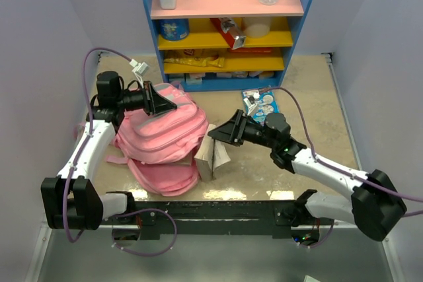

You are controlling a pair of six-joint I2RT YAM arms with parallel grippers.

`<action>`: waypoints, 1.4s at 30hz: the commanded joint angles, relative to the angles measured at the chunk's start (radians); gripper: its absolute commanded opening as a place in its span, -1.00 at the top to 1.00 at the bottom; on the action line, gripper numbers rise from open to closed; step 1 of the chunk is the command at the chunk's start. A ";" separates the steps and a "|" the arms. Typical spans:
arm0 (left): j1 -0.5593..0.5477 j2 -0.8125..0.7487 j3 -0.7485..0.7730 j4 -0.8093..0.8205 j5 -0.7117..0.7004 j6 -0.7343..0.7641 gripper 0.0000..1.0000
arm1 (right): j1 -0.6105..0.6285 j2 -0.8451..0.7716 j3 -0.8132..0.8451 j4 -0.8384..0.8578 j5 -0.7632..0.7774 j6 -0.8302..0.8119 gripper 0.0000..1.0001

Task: Pack the student bag
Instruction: Pick up the book from the center of the board.

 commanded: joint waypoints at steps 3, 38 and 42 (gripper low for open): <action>-0.004 -0.037 0.013 0.148 0.038 -0.033 1.00 | 0.131 0.206 0.150 -0.013 -0.031 -0.031 -0.21; 0.056 -0.034 0.042 0.079 0.065 0.010 1.00 | -0.125 -0.272 -0.158 -0.605 0.098 -0.096 -0.85; 0.056 -0.035 0.037 0.096 0.065 0.000 1.00 | -0.125 -0.214 -0.103 -0.706 0.027 -0.190 -0.52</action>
